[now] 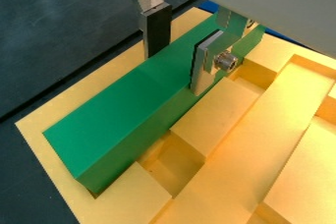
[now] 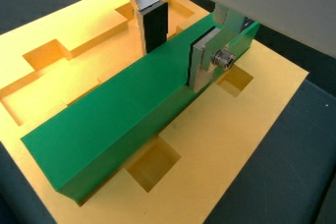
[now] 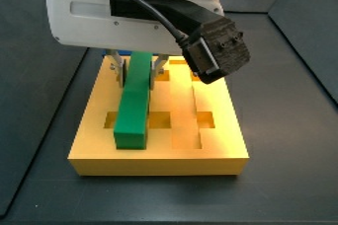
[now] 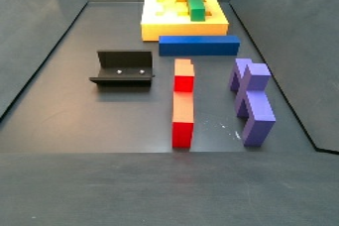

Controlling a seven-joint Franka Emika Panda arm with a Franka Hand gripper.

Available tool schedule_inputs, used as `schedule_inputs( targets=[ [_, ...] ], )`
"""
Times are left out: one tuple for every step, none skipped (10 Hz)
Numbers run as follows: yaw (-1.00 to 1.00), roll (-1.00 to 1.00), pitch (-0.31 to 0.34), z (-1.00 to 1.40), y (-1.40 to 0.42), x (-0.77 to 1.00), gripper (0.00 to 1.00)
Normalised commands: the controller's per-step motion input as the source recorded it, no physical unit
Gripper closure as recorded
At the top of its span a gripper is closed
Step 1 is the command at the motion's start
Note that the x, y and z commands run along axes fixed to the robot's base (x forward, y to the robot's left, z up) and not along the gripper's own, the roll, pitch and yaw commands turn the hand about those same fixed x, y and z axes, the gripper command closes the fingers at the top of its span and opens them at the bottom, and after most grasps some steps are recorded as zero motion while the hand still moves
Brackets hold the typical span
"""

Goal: Pick up the green object. Move up. Move to above the board. Insert the green object.
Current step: Insert the green object.

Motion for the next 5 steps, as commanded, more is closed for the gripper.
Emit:
schedule_inputs(
  targets=[
    [0.01, 0.11, 0.0, -0.21, -0.01, 0.12, 1.0],
    [0.0, 0.13, 0.0, -0.19, 0.0, 0.17, 1.0],
    [0.0, 0.02, 0.0, -0.26, 0.0, 0.0, 1.0],
    [0.01, -0.08, 0.0, -0.34, 0.0, 0.0, 1.0],
    [0.0, 0.0, 0.0, 0.0, 0.0, 0.0, 1.0]
  ],
)
